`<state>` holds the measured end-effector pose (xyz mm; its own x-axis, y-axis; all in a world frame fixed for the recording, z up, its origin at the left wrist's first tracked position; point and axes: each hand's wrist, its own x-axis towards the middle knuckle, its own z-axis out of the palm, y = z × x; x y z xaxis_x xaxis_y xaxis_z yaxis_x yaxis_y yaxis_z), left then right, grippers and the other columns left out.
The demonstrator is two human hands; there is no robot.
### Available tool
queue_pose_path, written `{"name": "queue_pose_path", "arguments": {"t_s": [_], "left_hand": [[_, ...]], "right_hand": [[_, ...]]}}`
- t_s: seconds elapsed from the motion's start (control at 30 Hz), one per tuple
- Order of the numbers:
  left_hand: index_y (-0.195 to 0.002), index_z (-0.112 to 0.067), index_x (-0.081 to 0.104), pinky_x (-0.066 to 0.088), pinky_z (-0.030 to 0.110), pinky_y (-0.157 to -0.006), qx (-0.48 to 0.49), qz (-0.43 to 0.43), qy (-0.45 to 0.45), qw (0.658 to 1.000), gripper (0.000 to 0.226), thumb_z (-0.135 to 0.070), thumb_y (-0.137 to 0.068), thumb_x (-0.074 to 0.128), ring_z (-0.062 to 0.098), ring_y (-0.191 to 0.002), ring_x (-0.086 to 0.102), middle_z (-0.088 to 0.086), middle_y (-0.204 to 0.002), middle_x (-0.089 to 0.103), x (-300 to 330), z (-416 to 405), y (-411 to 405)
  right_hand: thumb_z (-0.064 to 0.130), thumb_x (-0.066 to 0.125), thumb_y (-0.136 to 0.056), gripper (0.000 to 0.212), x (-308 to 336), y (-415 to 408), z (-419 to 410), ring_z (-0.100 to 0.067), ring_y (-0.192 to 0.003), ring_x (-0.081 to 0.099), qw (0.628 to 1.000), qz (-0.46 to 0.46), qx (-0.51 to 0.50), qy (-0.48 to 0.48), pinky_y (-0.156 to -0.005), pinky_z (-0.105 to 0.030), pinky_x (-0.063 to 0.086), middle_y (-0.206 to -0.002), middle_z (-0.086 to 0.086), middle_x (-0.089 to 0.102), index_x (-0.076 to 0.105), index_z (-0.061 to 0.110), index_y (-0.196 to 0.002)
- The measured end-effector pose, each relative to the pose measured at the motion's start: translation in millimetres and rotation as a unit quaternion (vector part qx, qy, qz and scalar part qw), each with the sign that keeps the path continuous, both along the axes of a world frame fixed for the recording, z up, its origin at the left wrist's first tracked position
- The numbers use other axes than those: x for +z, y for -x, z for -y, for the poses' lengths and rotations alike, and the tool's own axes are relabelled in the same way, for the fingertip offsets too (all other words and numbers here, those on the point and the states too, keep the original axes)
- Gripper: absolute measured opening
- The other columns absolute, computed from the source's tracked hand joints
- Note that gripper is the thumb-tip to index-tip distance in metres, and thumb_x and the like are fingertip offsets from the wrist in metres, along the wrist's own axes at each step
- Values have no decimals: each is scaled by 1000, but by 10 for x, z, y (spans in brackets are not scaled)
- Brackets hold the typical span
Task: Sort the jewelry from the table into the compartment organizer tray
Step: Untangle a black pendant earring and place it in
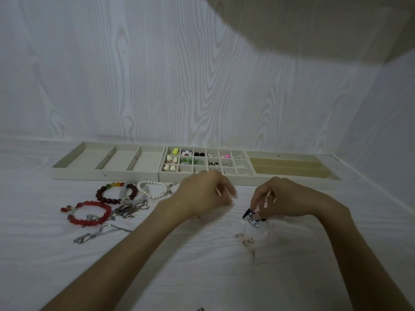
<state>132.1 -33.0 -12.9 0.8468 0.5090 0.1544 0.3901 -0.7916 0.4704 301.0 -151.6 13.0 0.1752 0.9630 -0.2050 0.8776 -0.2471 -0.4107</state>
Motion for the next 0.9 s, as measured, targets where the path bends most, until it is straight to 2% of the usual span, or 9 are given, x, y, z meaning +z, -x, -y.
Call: {"name": "queue_pose_path", "arguments": {"t_s": [0.1,0.2,0.27,0.43,0.6,0.67,0.77,0.83,0.9], "left_hand": [[-92,-36,72,48,22,-73,-17,18,25,999,14,-29,-84,64,-5,-71,57,-17,-84,68,-108,61,-110],[-93,-37,73,51,22,-72,-63,9,77,995,15,-28,-85,64,-5,-71,59,-17,-89,71,-192,135,-205],[-93,-36,74,50,21,-69,-78,6,88,993,15,-27,-84,66,-5,-68,59,-15,-90,71,-226,164,-240],[-95,-38,73,40,15,-60,-71,-10,45,996,15,-33,-82,66,-7,-67,56,-17,-89,70,-219,138,-227],[-98,-36,72,46,18,-65,-95,4,80,992,16,-39,-84,66,-7,-67,56,-16,-90,70,-224,152,-222],[-95,-35,73,47,20,-66,-92,5,71,993,13,-36,-85,65,-5,-66,56,-15,-89,70,-228,140,-234],[-97,-24,74,51,27,-74,-84,55,126,987,13,-25,-88,65,3,-73,62,-10,-86,71,-170,95,-234],[-101,-15,72,50,18,-71,-84,83,175,978,15,-16,-90,62,2,-74,62,-5,-84,69,-94,68,-199],[-104,-12,69,48,10,-67,-86,91,213,969,18,-7,-91,58,-6,-71,63,-4,-84,69,-33,38,-152]], "right_hand": [[39,81,-69,16,-26,-6,53,7,-57,53,1000,12,-7,-3,-57,-13,36,-77,10,68,73,31,-80],[42,81,-67,24,-76,-23,89,0,-62,54,1000,19,-23,7,-60,-15,39,-82,9,69,73,29,-85],[43,81,-67,26,-93,-20,79,-3,-64,53,999,10,-31,13,-61,-16,39,-78,10,67,74,28,-88],[39,74,-76,22,-81,43,38,-2,-60,48,998,-1,-23,61,-56,-13,33,-66,16,56,74,24,-93],[37,73,-78,6,-68,50,46,4,-52,50,998,-8,-16,68,-52,-10,32,-56,18,56,71,31,-76],[30,71,-81,4,-51,35,52,3,-53,51,999,-22,-13,43,-53,-9,34,-58,18,59,74,28,-82],[24,69,-84,6,-10,-13,70,10,-52,51,996,-67,-40,-42,-51,-5,36,-63,17,62,75,22,-84],[24,70,-83,6,9,-21,76,10,-61,54,986,-116,-62,-100,-56,-4,39,-74,13,65,73,19,-84],[25,68,-85,11,14,-9,67,4,-69,59,972,-171,-86,-134,-59,-3,42,-79,9,67,71,15,-88]]}}
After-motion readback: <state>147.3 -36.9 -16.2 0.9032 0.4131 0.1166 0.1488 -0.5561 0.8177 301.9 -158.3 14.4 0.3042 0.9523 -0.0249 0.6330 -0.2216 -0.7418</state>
